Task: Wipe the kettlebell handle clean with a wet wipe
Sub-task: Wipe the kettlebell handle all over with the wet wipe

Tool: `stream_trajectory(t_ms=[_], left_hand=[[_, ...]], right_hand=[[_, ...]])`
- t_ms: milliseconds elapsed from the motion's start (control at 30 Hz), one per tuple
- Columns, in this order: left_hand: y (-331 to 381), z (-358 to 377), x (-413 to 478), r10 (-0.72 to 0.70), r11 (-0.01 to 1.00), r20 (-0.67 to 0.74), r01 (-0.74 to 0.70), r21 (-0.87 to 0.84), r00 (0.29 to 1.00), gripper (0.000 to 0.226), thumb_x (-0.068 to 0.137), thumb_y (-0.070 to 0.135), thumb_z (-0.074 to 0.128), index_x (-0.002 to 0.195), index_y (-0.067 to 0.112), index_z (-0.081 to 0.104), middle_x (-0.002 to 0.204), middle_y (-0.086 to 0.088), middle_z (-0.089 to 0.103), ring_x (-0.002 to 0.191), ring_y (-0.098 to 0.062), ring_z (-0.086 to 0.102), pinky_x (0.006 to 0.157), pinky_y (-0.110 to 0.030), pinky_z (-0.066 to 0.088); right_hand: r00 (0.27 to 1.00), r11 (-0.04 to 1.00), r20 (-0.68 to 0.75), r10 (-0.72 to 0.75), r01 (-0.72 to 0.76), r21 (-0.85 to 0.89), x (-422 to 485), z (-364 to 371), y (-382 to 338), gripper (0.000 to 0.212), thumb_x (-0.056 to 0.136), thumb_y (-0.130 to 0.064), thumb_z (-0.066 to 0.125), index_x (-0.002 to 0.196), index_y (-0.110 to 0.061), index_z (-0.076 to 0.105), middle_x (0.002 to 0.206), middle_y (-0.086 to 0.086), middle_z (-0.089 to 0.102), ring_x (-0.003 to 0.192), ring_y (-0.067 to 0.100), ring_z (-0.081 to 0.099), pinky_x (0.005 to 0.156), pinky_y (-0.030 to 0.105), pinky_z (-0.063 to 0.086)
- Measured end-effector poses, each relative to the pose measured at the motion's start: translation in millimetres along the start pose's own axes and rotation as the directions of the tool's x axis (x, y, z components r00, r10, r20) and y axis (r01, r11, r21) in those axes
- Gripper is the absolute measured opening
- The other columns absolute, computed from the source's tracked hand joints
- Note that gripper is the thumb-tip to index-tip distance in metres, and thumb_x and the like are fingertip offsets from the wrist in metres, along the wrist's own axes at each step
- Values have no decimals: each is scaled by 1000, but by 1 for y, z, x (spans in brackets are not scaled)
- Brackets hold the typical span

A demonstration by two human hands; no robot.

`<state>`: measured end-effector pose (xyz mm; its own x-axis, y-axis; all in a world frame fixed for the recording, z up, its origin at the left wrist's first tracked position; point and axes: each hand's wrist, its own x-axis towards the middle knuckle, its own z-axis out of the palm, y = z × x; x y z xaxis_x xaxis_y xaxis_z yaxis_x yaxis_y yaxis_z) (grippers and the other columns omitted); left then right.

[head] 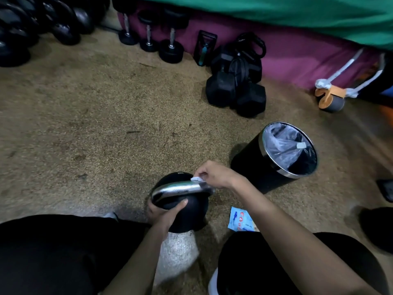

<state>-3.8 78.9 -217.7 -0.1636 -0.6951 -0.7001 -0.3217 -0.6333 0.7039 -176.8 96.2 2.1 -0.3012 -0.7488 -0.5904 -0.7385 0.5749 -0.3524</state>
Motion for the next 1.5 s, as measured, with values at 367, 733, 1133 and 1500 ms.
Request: stream_trajectory(t_ms=[367, 733, 1133, 1500], left_hand=[[-16, 4, 17, 12, 1000, -17, -12, -12, 1000, 181, -3, 88, 88, 159, 29, 33, 164, -8, 47, 151, -32, 50, 125, -52, 42], [-16, 6, 16, 16, 999, -25, -18, -48, 1000, 178, -1, 84, 92, 159, 30, 34, 163, -8, 48, 147, -32, 54, 123, -52, 46], [-10, 2, 11, -40, 999, 5, 40, -32, 999, 187, -7, 87, 88, 161, 31, 29, 165, -7, 47, 149, -30, 51, 121, -53, 47], [-1, 1, 2, -35, 999, -24, 36, 35, 999, 175, 8, 77, 89, 164, 30, 25, 166, -8, 44, 152, -32, 48, 122, -53, 46]], right_hand=[[999, 999, -42, 2, -5, -54, 3, 9, -9, 36, 80, 1, 56, 104, -21, 72, 111, 6, 68, 101, 22, 62, 97, 33, 48], [967, 999, -251, 40, -40, 6, -18, 26, -13, 40, 80, 3, 49, 100, -22, 73, 95, 11, 70, 90, 27, 64, 82, 29, 50], [822, 997, -565, 71, -56, 45, -40, 62, -13, 31, 87, 0, 46, 106, -15, 66, 104, 11, 63, 101, 30, 54, 84, 32, 43], [723, 980, -680, 123, 22, 200, -38, 82, -15, 22, 90, -9, 51, 100, -7, 70, 91, 6, 55, 85, 23, 55, 79, 31, 46]])
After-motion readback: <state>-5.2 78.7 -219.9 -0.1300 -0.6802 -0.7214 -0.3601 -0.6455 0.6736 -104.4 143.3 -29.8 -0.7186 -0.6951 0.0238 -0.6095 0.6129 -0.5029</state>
